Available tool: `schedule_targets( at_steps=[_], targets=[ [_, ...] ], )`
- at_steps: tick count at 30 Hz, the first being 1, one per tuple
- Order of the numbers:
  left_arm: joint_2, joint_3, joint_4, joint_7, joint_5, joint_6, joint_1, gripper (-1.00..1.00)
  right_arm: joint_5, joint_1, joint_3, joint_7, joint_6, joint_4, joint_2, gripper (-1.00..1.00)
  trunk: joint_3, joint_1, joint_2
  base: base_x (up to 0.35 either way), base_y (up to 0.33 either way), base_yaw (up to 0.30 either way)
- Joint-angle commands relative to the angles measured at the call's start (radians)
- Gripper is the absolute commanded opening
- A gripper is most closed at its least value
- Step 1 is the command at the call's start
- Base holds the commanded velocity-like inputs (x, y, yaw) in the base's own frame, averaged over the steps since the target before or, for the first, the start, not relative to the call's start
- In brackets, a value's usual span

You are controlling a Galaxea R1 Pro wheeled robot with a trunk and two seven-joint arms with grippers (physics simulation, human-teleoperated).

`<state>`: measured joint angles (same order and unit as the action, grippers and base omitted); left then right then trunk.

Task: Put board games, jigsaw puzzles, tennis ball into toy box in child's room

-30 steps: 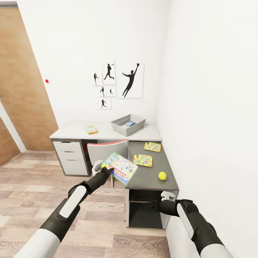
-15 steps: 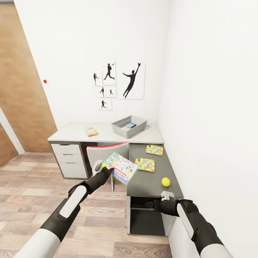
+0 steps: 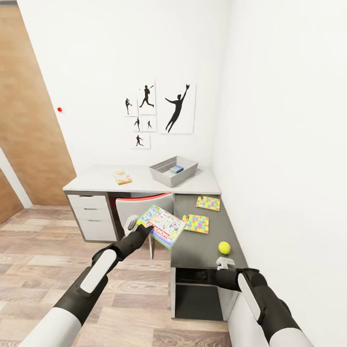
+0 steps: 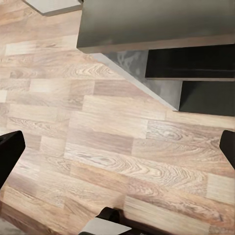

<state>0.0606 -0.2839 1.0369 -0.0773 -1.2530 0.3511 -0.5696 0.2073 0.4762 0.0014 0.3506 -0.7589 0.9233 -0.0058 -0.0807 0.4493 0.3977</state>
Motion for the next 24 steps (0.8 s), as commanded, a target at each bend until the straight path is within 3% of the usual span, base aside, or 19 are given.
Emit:
schedule_targets(
  at_steps=[1,11,24],
  targets=[
    [0.001,-0.001,0.000,-0.001,-0.006,0.002,-0.001,-1.00,0.003,0.001,0.000,0.001,-0.005,0.001,0.000,1.00,-0.002,0.001,0.002,0.012,0.001,0.000],
    [0.001,-0.001,0.000,-0.001,-0.006,0.003,-0.001,-1.00,0.003,0.001,0.000,0.001,-0.005,0.001,-0.001,1.00,-0.002,0.001,0.002,0.027,0.000,0.000],
    [0.001,-0.002,0.000,0.000,-0.005,0.002,-0.001,-1.00,0.003,0.001,0.000,0.001,-0.005,0.001,-0.001,1.00,-0.002,0.001,0.002,0.238,0.056,0.000]
  ],
)
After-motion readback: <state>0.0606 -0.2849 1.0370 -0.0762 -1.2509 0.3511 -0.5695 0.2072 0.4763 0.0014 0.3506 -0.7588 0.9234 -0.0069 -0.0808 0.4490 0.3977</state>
